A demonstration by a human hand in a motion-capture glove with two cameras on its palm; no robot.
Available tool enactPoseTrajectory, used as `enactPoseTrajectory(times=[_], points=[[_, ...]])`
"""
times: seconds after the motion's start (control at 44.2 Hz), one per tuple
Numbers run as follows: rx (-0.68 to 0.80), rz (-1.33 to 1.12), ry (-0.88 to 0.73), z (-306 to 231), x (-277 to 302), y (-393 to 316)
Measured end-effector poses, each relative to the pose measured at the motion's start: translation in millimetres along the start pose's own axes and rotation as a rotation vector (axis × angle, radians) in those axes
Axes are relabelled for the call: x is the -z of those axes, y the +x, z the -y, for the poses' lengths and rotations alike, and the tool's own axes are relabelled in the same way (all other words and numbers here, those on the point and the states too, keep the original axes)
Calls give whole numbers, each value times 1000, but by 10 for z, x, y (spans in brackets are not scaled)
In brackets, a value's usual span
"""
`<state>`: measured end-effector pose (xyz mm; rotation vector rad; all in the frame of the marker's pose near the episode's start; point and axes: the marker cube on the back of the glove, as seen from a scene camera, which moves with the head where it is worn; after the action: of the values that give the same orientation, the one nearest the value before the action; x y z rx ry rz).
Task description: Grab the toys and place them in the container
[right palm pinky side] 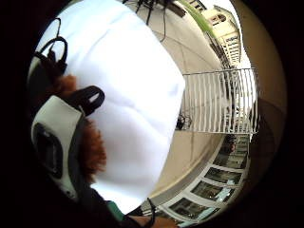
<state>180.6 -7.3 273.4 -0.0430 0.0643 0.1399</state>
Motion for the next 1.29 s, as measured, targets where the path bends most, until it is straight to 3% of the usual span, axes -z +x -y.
enactPoseTrajectory(times=[0.136,0.249,0.362,0.61,0.791,0.927,1.289], points=[[-1,-1,-105,-11,64,-12],[-61,19,35,139,268,-60],[-23,28,-92,68,817,-91],[-5,77,86,296,2384,-416],[5,66,205,238,3238,-1173],[56,53,266,94,3574,-1980],[287,83,192,-365,3373,-4098]])
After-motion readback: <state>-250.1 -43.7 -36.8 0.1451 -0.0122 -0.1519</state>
